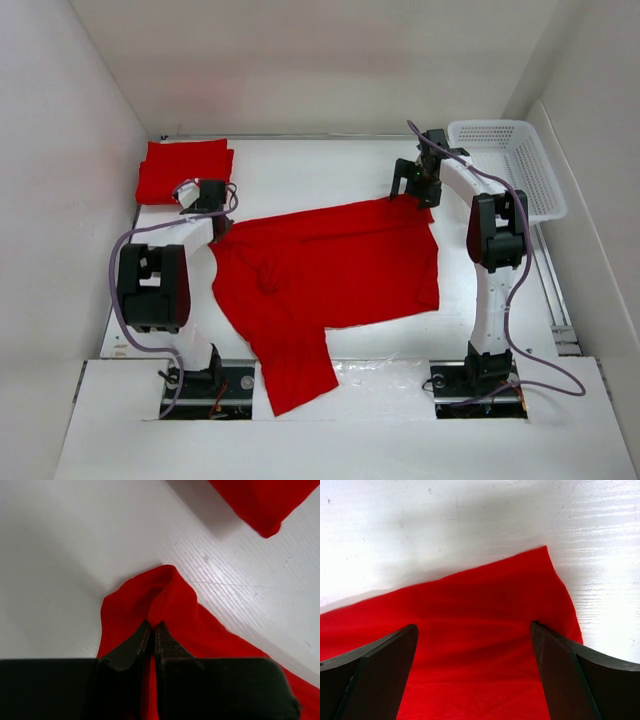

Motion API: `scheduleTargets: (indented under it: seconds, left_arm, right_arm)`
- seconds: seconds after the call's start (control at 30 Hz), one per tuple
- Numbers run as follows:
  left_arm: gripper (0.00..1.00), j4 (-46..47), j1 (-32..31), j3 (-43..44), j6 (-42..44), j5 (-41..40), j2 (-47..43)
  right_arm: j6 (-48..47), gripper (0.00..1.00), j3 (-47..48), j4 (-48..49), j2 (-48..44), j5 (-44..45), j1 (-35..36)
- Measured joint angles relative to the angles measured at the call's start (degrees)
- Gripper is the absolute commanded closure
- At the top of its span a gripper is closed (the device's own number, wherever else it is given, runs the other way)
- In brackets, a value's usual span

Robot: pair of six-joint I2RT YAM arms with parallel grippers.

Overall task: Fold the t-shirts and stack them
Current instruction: Fold the flattened tshirt in 1/3 of the way

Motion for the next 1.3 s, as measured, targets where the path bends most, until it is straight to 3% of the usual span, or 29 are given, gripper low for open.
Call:
scheduleTargets:
  seconds: [0.03, 0.1, 0.4, 0.47, 0.5, 0.53, 0.73, 0.93, 1.3]
  left_arm:
    - [1.00, -0.07, 0.02, 0.17, 0.07, 0.26, 0.92]
    - [0.82, -0.50, 0.09, 0.61, 0.33, 0.94, 3.06]
    - [0.61, -4.55, 0.11, 6.10, 0.98, 1.62, 4.57]
    - [0.38, -4.70, 0.11, 6.56, 1.55, 1.70, 3.17]
    - [0.04, -4.96, 0.11, 6.71, 1.84, 1.86, 2.21]
    - [0.00, -5.11, 0.11, 6.86, 2.27, 1.97, 1.22]
    - [0.00, -5.14, -1.53, 7.52, 2.93, 2.40, -3.19]
    - [0.00, -0.02, -4.48, 5.44, 3.74, 12.50, -3.04]
    - [0.00, 5.68, -4.42, 4.50, 4.22, 20.74, 7.21]
  right_arm:
    - [-0.02, 0.00, 0.00, 0.00, 0.00, -0.02, 0.00]
    - [-0.07, 0.00, 0.00, 0.07, 0.00, -0.02, 0.00]
    - [-1.16, 0.00, -0.04, -0.04, -0.94, 0.04, 0.57]
    - [-1.53, 0.00, -0.04, -0.07, -1.73, 0.09, 0.90]
    - [-1.60, 0.00, -0.04, -0.07, -2.34, 0.20, 1.16]
    - [-1.70, 0.00, -0.04, -0.07, -2.93, 0.28, 1.46]
    - [-0.87, 0.00, -0.24, 0.87, -5.97, 1.14, 4.07]
    - [3.80, 0.00, -1.44, 2.19, -6.14, 3.65, 7.23]
    - [14.36, 0.00, -2.36, 5.42, -4.13, 5.14, 8.37]
